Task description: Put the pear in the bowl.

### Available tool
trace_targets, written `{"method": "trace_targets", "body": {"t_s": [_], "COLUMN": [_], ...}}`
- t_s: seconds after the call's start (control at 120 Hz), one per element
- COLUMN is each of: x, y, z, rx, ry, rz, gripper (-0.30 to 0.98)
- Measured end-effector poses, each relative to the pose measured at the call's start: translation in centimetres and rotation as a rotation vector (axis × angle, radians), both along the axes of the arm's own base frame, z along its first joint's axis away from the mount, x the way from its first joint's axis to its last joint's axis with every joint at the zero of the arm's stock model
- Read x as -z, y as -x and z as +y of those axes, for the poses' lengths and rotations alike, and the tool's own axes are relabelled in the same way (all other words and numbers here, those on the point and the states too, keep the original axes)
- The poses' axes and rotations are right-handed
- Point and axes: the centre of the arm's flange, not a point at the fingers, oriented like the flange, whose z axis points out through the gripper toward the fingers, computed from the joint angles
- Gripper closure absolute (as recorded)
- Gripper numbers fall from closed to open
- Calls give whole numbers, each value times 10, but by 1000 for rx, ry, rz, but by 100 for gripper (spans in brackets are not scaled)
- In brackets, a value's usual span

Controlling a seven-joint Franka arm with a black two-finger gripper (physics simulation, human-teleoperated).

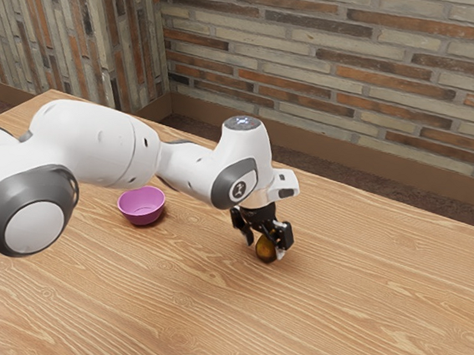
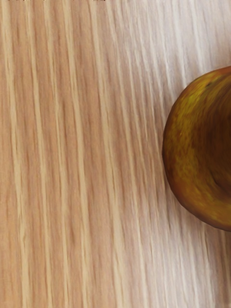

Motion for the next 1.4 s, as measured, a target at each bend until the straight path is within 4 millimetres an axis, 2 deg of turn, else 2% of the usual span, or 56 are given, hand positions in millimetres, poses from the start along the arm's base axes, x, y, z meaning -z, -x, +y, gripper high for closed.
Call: {"method": "trace_targets", "body": {"t_s": [0.167, 0.408, 0.55, 0.683, 0.775, 0.933, 1.083, 1.242, 1.4], "x": [0, -3, -28, -50, -62, -74, -84, -89, -83], "y": [0, -1, -4, -11, -9, 23, 39, 44, 52], "z": [-1, -1, 4, 47, 81, 152, 214, 249, 277], "rx": [6, 9, 6, -53, -102, -210, -308, -367, -416], "ry": [4, 5, 2, -39, -69, -94, -100, -107, -114], "rz": [-4, -11, -45, -58, -41, 23, 41, 48, 68], "gripper": [30, 38, 45, 51, 56, 64, 70, 74, 70]}}
